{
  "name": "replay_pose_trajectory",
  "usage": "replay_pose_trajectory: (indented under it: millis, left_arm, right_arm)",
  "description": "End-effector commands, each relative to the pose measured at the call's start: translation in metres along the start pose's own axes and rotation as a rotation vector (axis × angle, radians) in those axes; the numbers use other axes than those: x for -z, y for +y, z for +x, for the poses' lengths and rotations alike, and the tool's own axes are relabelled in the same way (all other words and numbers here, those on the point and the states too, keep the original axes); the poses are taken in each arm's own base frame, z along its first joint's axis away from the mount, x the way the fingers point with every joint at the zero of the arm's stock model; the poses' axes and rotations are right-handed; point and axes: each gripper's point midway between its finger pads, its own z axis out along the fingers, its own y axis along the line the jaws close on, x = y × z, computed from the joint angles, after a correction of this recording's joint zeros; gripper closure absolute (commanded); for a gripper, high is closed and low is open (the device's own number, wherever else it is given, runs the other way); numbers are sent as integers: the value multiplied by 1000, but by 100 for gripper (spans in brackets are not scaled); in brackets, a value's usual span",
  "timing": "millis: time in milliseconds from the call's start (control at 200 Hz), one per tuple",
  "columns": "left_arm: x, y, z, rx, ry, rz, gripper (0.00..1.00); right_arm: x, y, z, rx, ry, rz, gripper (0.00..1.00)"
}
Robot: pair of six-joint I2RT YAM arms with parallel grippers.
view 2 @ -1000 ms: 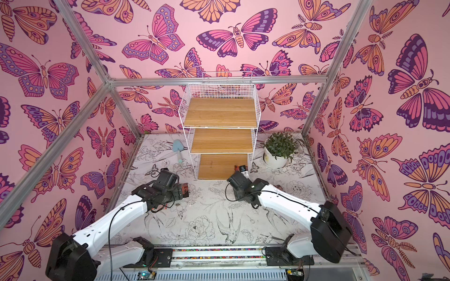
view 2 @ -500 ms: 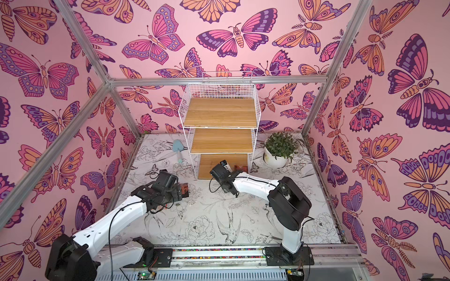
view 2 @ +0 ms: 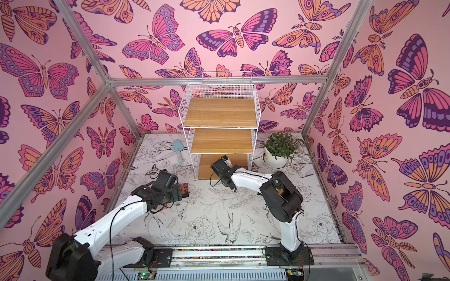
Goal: Remove the tea bags from the shelf
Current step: Pick up the tea bag from the shelf.
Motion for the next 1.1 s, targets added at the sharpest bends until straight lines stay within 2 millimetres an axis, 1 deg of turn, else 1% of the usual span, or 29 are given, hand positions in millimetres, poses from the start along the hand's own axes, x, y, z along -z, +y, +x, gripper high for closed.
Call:
replay_pose_trajectory:
  millis: [0,210,355,511,676,901,1097]
  left_arm:
    - [-5,1,4,-3,25,-3,16]
    - [-7,-2,5,-2,38,3,16]
    - [-8,-3,6,-1,47,5,16]
    - [-10,-4,7,-4,58,5,17]
    - [-11,-5,7,-4,59,8,17]
    - [-10,-5,9,-7,61,10,17]
    - [-11,-4,11,-3,64,11,17]
  right_arm:
    - [-8,-3,-14,-16,-28,38,15]
    - [-17,-5,-11,-81,-18,26,16]
    - [-23,-11,-7,-151,-8,33,16]
    - [-22,-13,-8,-214,3,28,16]
    - [-22,-9,-3,-313,39,17,17]
    - [-23,-16,1,-396,51,67,17]
    - [-30,-10,9,-470,85,66,16]
